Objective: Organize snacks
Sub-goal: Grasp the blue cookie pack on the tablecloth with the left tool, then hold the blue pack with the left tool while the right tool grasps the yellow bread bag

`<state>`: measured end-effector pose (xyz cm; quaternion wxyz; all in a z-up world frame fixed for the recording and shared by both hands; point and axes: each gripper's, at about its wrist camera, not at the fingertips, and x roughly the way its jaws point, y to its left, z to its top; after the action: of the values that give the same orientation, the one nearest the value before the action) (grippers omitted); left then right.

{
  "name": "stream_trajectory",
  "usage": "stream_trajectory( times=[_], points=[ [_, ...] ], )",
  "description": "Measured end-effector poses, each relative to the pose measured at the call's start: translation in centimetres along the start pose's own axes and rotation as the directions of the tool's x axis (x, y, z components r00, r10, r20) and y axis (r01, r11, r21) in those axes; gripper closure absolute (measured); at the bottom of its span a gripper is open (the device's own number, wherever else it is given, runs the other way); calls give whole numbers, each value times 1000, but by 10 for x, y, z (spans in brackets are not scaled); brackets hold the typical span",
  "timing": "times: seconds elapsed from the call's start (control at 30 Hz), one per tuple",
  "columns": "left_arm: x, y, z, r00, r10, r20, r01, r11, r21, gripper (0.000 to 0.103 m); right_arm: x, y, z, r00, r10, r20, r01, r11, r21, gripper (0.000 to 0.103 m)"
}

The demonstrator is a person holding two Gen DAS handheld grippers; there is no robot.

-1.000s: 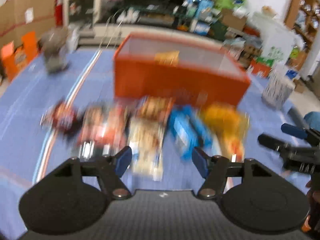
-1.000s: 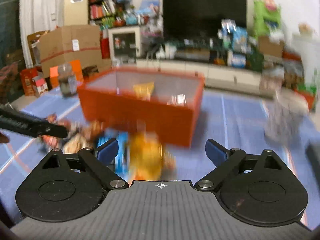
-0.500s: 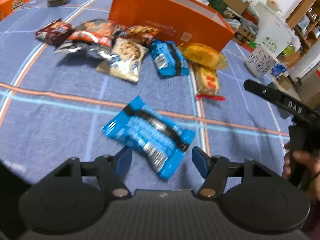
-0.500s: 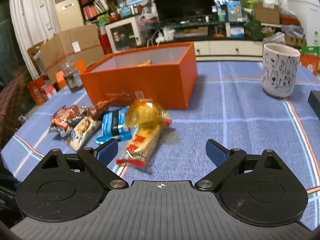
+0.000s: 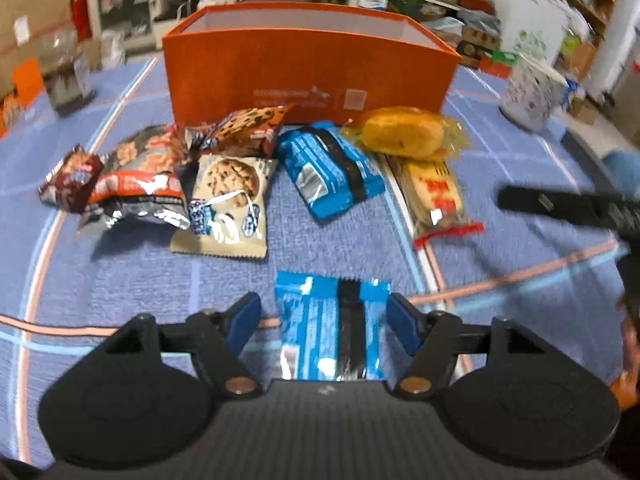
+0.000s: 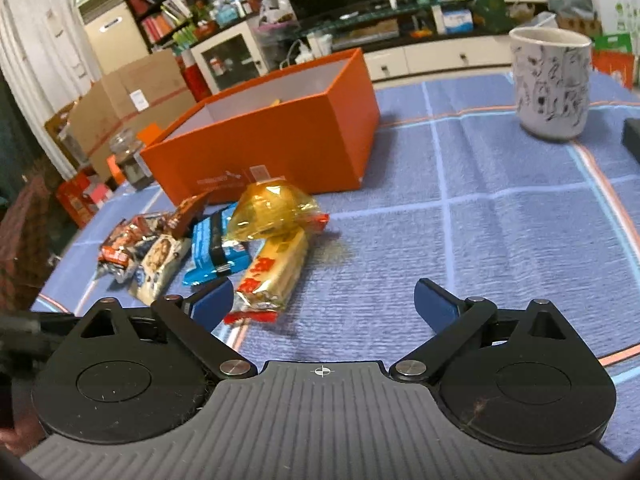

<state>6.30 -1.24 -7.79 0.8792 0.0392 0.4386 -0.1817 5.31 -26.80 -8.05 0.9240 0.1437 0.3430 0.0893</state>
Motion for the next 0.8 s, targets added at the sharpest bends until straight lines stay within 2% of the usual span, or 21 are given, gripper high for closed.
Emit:
stream_trajectory(
  times=[0.1,0.2,0.3,0.43,0.63,0.7,0.8],
  points=[
    [-7,0,-10,1000,2,15,-2,999,33,34,19,17,3,1000,14,-17,-15,999,-33,12],
    [-7,4,-17,999,18,32,-18,1000,11,34,40,38,10,1000,12,-22,-14,997,-76,12],
    [-5,11,-20,1000,-7,28,9,998,-57,34,64,52,16,996,-86,-39,80,987,-138,15],
    [-4,16,-19,999,-27,36,30,996,-88,34,75,42,15,984,-170,-62,159,976,-150,17],
    [-4,9,-17,999,0,50,3,998,-63,34,52,9,6,962,-268,-45,259,953,-155,16],
    [-3,7,-17,999,9,49,-7,998,-55,34,41,1,4,965,-257,-45,249,959,-135,16],
    [-2,4,-17,999,23,43,-21,999,-50,34,29,5,2,983,-185,-13,181,973,-147,17]
  ],
)
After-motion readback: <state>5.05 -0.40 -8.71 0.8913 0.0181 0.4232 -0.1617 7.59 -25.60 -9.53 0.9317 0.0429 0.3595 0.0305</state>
